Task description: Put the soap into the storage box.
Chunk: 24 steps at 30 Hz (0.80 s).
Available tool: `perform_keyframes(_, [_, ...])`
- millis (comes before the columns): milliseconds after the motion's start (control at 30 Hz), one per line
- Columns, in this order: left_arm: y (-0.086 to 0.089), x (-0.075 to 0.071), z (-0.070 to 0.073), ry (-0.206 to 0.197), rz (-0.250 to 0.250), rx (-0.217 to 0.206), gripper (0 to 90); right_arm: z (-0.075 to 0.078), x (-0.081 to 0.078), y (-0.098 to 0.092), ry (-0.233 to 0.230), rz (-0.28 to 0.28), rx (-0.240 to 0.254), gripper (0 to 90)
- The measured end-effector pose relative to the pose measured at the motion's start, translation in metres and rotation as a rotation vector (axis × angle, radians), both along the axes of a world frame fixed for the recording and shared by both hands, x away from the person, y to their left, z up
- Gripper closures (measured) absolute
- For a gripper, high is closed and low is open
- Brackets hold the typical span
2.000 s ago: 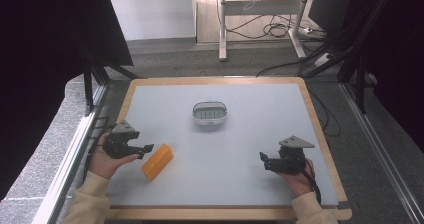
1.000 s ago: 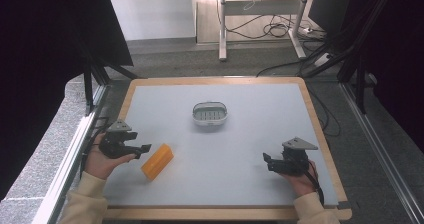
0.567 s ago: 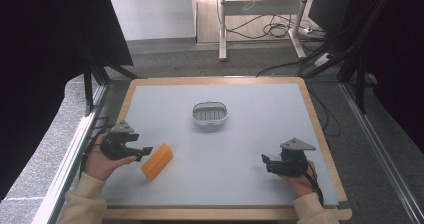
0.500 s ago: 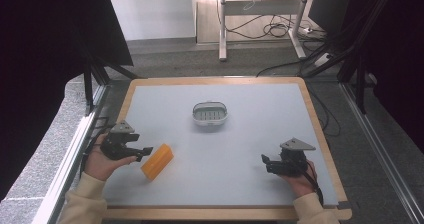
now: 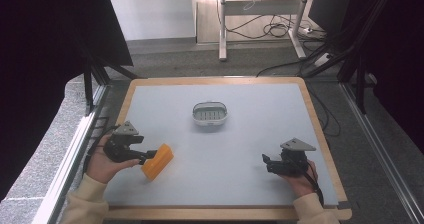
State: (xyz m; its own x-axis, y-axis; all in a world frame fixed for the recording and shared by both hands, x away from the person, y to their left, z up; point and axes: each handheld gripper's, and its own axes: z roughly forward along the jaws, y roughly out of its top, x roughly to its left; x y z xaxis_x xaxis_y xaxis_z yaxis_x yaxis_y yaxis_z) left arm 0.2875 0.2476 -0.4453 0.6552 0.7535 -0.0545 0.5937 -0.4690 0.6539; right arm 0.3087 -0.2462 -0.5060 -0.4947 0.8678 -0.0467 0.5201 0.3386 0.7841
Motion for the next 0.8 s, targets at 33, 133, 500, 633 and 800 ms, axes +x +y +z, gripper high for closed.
perform_keyframes(33, [-0.002, 0.0, 0.0, 0.004, -0.001, 0.004, 26.4, 0.001, 0.0, 0.0, -0.002, -0.002, -0.001, 15.3])
perform_keyframes(133, [-0.004, 0.0, -0.003, 0.02, -0.002, 0.015, 26.4, 0.0, 0.0, -0.001, -0.003, -0.001, -0.001, 15.3])
perform_keyframes(500, [-0.017, 0.005, -0.015, 0.062, 0.015, 0.072, 27.4, -0.001, 0.0, 0.001, 0.002, 0.005, -0.012, 15.3])
perform_keyframes(633, [-0.024, 0.008, -0.022, 0.081, 0.022, 0.11, 27.5, -0.001, 0.0, 0.002, 0.007, 0.013, -0.014, 15.3])
perform_keyframes(800, [-0.028, 0.01, -0.026, 0.09, 0.022, 0.125, 28.7, -0.002, 0.001, 0.002, 0.013, 0.013, -0.018, 15.3])
